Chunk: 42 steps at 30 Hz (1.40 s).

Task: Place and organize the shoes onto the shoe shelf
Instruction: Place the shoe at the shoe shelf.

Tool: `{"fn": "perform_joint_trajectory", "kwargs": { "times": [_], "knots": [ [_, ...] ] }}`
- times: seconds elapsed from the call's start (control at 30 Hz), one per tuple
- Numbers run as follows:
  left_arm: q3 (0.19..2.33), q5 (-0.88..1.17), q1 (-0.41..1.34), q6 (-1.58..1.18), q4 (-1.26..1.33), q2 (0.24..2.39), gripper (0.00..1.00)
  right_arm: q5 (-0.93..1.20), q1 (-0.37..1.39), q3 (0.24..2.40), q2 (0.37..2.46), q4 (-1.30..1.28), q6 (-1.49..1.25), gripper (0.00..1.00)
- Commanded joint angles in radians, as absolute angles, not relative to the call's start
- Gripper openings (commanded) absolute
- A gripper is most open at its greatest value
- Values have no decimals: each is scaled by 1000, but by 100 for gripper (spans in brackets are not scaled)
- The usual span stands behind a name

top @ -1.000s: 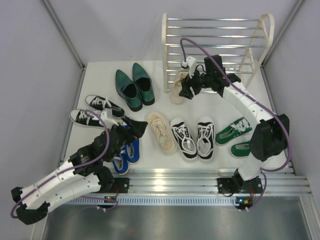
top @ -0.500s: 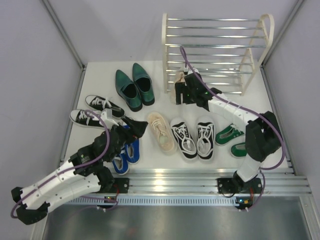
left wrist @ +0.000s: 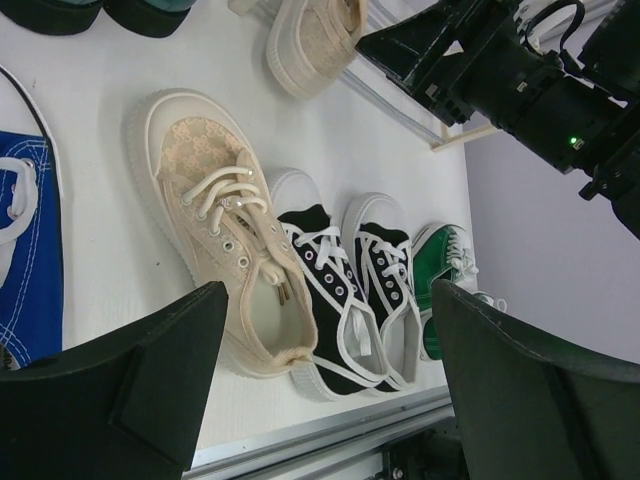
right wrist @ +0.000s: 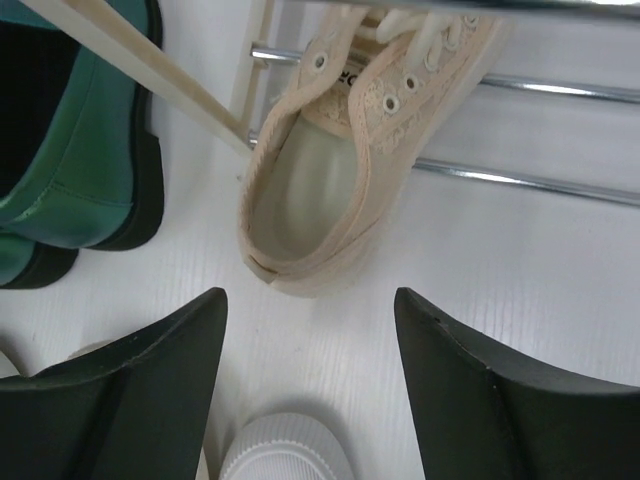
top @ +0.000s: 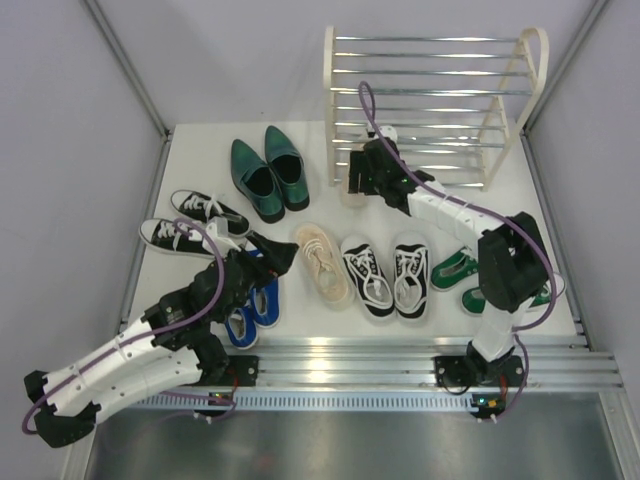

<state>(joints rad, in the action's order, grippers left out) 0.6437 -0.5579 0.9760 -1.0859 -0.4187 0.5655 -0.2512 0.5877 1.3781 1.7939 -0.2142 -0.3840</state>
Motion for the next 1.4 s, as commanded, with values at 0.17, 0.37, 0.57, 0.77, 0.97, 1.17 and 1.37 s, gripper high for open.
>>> {"fn": "perform_joint_trajectory", "kwargs": {
  "times": [0.17,0.37,0.57,0.77,0.97,1.17,1.37],
  "knots": [
    [643,-561,974,-1108,-376,572,88,-285,560,1476,1847,-117,-390,63],
    [644,-557,974,-1117,-376,583,88,-293,560,1453,1876,-57,-356,58],
    [652,-560,974,-1123,-376,603,88,-302,561,1411,1893,29,-304,54],
    [669,-552,976,-1114,-374,632,88,-298,534,1413,1933,43,-305,50],
    [672,-552,976,-1120,-374,638,88,-282,517,1402,1947,51,-298,47],
    [676,-555,974,-1117,-374,647,88,-262,514,1385,1956,61,-276,40],
    [690,-554,974,-1104,-374,655,88,-249,502,1404,1986,61,-285,28]
  ]
}}
